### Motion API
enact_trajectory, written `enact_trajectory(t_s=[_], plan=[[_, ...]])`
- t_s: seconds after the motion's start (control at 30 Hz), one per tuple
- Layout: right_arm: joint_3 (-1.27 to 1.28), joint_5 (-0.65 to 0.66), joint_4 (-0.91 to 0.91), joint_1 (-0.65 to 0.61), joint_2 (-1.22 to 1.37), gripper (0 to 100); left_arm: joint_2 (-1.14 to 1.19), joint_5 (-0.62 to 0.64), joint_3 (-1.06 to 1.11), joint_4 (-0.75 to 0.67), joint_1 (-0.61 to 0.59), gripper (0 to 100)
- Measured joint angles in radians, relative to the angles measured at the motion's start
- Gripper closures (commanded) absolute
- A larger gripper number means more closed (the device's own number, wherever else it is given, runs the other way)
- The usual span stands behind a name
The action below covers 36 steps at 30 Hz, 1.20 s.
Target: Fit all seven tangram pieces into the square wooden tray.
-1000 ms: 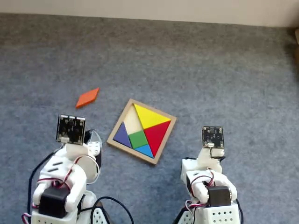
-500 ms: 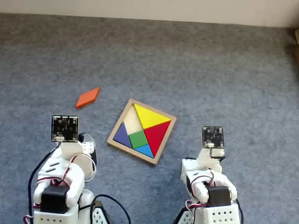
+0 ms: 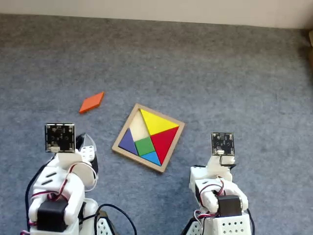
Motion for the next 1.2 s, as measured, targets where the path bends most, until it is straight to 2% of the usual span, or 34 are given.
enact_trajectory(t_s=[0.13,0.27,0.43,0.57,0.67,0.77,0.93,1.2], plan=[[0.000,0.000,0.000,0.000,0.000,96.4,0.003,-0.012,-0.034,0.000,0.000,99],[0.000,0.000,0.000,0.000,0.000,96.4,0.078,-0.101,-0.084,0.000,0.000,99],[0.000,0.000,0.000,0.000,0.000,96.4,0.408,-0.193,-0.267,0.020,-0.005,99],[0.000,0.000,0.000,0.000,0.000,96.4,0.741,-0.272,-0.485,0.150,-0.068,99],[0.000,0.000,0.000,0.000,0.000,96.4,0.945,-0.285,-0.637,0.250,-0.107,99],[0.000,0.000,0.000,0.000,0.000,96.4,1.071,-0.284,-0.732,0.287,-0.138,99],[0.000,0.000,0.000,0.000,0.000,96.4,1.145,-0.284,-0.766,0.282,-0.149,99],[0.000,0.000,0.000,0.000,0.000,96.4,1.155,-0.284,-0.767,0.124,-0.212,99]])
